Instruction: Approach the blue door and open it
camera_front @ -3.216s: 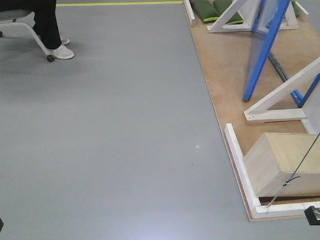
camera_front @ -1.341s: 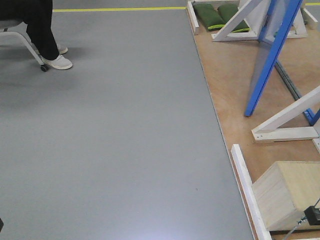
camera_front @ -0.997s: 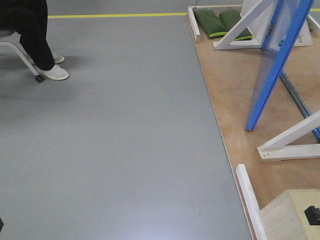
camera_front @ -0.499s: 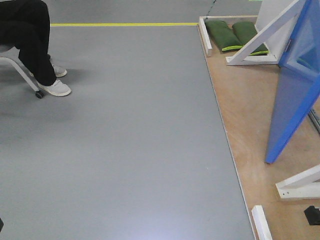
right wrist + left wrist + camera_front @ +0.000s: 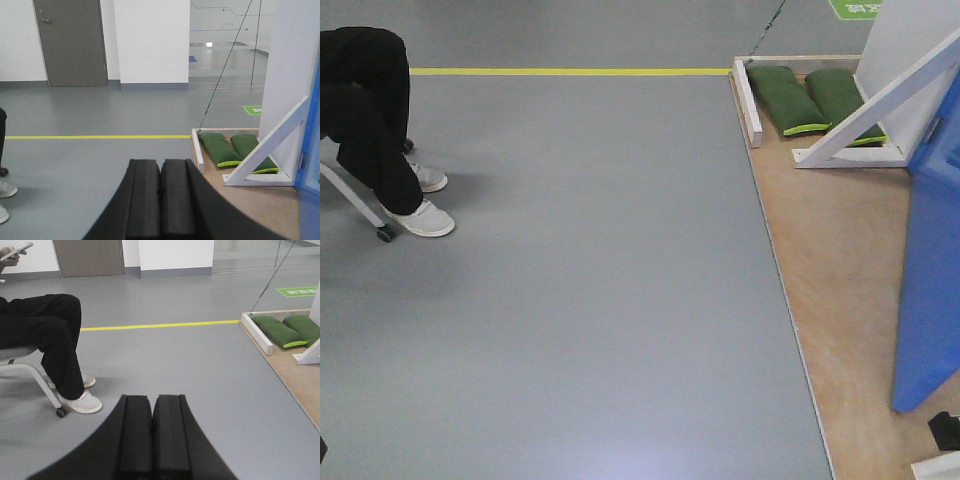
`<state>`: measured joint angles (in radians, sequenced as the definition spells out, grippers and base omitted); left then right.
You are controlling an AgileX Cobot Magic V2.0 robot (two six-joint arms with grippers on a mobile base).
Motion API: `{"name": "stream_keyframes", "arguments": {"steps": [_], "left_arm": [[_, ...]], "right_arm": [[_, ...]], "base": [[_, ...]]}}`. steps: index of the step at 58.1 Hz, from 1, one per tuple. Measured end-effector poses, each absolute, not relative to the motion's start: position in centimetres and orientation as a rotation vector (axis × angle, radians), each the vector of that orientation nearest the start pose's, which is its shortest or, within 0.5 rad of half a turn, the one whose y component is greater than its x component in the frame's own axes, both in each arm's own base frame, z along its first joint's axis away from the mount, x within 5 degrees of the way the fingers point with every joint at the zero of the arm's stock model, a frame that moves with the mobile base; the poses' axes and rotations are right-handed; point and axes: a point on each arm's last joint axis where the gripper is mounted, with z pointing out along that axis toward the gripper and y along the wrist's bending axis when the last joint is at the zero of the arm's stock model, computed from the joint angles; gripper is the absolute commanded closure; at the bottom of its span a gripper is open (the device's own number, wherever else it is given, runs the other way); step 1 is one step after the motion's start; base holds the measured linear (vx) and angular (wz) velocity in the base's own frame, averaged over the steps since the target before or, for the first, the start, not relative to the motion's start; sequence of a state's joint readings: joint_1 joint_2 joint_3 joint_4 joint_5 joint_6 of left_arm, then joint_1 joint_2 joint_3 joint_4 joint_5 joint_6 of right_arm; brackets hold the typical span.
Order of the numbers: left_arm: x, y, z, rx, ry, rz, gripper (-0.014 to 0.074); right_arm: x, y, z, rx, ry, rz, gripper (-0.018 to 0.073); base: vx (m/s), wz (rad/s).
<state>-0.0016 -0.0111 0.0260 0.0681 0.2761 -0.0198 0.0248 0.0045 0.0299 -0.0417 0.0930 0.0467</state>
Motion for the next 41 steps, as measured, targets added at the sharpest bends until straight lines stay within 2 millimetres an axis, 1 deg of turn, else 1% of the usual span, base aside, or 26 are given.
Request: {"name": "stream_keyframes", "arguments": {"steps": [41], "left_arm": [[5.48, 0.16, 18.01, 0.029, 1.774, 0.048, 0.0524]], "right_arm": [[5.79, 0.11, 19.43, -0.013, 1.611, 0.020, 0.0547]], "base": [[0.43, 0.00]]}}
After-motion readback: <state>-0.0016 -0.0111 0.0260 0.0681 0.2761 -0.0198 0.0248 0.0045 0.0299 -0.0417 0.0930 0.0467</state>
